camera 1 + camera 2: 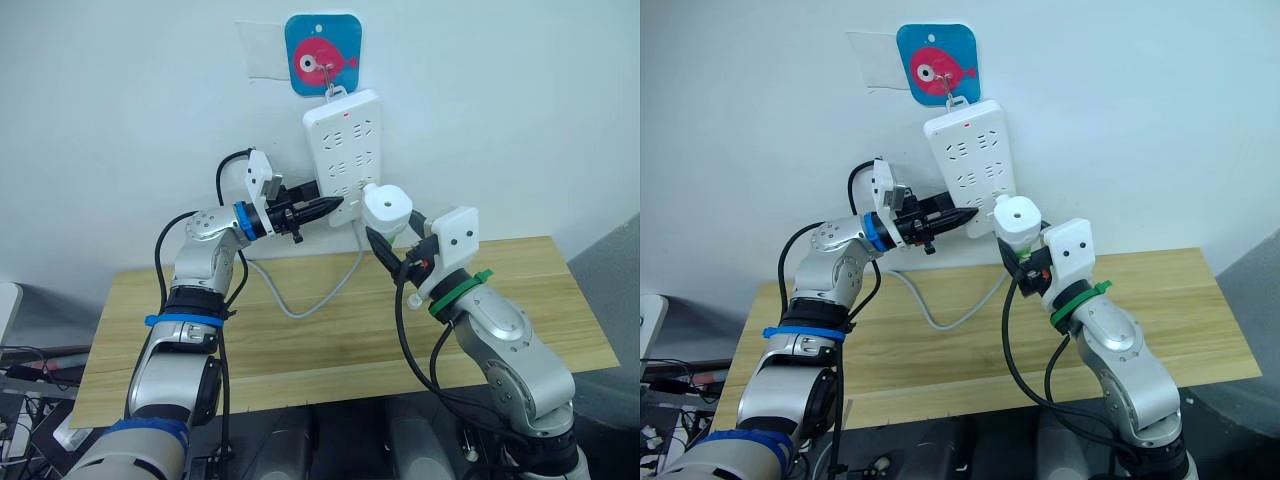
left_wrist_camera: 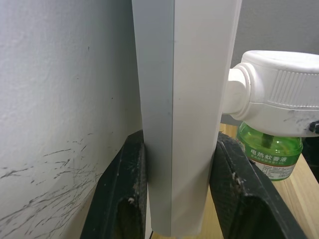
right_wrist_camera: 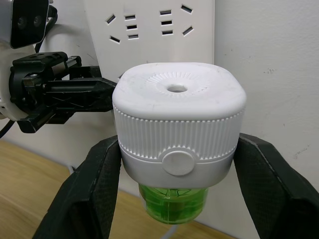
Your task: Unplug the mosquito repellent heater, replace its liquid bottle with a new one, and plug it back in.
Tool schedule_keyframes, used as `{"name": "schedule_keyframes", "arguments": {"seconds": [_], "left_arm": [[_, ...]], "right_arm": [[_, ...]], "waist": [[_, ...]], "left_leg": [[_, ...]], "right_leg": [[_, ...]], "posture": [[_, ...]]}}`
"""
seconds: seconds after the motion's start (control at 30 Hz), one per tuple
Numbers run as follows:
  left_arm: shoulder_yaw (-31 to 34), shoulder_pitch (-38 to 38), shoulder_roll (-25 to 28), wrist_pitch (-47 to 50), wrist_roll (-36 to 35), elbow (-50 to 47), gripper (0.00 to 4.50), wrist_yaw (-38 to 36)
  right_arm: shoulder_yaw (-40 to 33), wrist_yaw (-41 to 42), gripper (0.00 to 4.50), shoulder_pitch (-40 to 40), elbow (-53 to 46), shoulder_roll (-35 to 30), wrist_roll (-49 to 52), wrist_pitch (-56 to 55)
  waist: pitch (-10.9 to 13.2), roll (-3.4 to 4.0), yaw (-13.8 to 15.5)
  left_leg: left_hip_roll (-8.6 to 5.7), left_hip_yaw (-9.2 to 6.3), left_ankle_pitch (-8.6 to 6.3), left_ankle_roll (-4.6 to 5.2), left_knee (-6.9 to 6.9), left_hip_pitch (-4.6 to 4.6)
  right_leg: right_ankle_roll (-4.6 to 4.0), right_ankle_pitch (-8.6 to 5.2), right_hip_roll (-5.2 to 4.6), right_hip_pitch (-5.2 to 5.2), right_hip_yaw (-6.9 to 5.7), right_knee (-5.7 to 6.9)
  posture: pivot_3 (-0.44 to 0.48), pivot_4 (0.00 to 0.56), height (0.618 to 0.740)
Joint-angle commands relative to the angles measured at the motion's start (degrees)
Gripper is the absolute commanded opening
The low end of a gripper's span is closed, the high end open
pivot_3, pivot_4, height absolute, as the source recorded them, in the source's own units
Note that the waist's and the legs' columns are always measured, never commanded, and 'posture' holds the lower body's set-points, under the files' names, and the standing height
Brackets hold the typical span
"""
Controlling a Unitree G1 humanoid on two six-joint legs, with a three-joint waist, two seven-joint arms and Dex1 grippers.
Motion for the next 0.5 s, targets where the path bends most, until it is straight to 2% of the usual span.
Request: {"name": "schedule_keyframes", "arguments": {"seconds": [0.03,0.5], "left_arm": [[-0.28,-0.33,0.15,-0.37,-0.19,-2.88,1.30,-0.53],[-0.20,-0.11,0.29,-0.41,-0.12,-2.87,1.30,-0.42]], "right_arm": [[0.08,-0.02,2.99,-1.35,-2.37,0.33,-0.45,-1.07],[0.09,0.26,2.99,-1.21,-2.65,-0.05,-0.83,0.56]], "waist": [[0.00,0.00,0.00],[0.00,0.00,0.00]], "left_leg": [[0.00,0.00,0.00,0.00,0.00,0.00],[0.00,0.00,0.00,0.00,0.00,0.00]], "right_leg": [[0.00,0.00,0.00,0.00,0.00,0.00],[0.00,0.00,0.00,0.00,0.00,0.01]], "posture": [[-0.150,0.226,0.740],[-0.146,0.233,0.740]]}}
